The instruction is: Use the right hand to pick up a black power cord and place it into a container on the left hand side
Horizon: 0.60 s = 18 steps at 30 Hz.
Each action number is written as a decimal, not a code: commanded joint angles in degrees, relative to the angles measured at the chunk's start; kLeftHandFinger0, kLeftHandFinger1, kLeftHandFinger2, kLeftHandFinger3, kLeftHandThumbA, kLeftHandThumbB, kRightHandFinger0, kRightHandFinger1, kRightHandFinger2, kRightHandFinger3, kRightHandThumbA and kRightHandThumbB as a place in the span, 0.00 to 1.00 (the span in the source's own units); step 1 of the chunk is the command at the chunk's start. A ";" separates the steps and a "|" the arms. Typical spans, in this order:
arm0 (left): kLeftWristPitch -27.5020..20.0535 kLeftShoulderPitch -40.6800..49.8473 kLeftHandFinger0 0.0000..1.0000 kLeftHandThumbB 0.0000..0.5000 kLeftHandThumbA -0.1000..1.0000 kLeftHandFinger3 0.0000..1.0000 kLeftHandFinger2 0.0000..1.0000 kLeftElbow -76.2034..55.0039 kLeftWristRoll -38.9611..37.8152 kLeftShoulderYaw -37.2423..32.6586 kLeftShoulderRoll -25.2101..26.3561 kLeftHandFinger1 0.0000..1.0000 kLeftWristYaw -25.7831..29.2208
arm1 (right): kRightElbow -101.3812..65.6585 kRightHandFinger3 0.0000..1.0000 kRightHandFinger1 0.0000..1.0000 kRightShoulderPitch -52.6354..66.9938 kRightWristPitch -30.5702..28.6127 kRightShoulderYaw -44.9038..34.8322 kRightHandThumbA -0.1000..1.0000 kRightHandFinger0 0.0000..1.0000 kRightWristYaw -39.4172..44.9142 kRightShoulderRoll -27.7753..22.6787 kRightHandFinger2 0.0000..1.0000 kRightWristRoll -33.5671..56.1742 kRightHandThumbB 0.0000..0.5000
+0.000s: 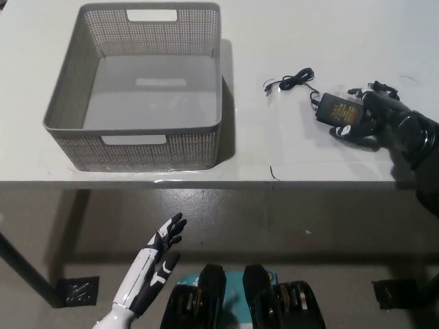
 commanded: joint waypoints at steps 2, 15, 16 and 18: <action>0.14 -1.46 1.00 0.57 0.94 1.00 1.00 -0.64 0.80 0.12 0.74 1.00 -0.54 | 0.77 0.35 0.17 -1.62 -4.61 -2.55 0.00 0.00 -8.40 0.02 0.39 3.29 0.40; 1.07 -2.34 1.00 0.58 0.94 1.00 1.00 -0.74 0.87 0.04 1.08 1.00 -0.85 | 0.83 0.97 0.59 -1.59 -7.17 -3.30 0.00 0.15 -19.25 -0.52 0.88 3.17 0.26; 1.07 -2.35 1.00 0.57 0.94 1.00 1.00 -0.79 1.06 -0.03 1.03 1.00 -0.77 | 0.82 0.97 0.58 -1.53 -7.29 -3.39 0.00 0.14 -19.35 -0.60 0.88 3.35 0.24; 0.73 -2.34 1.00 0.56 0.93 1.00 1.00 -0.68 1.01 -0.03 1.01 1.00 -0.68 | 0.65 0.94 0.57 -1.47 -7.64 -3.46 0.00 0.14 -19.74 -0.66 0.87 3.64 0.25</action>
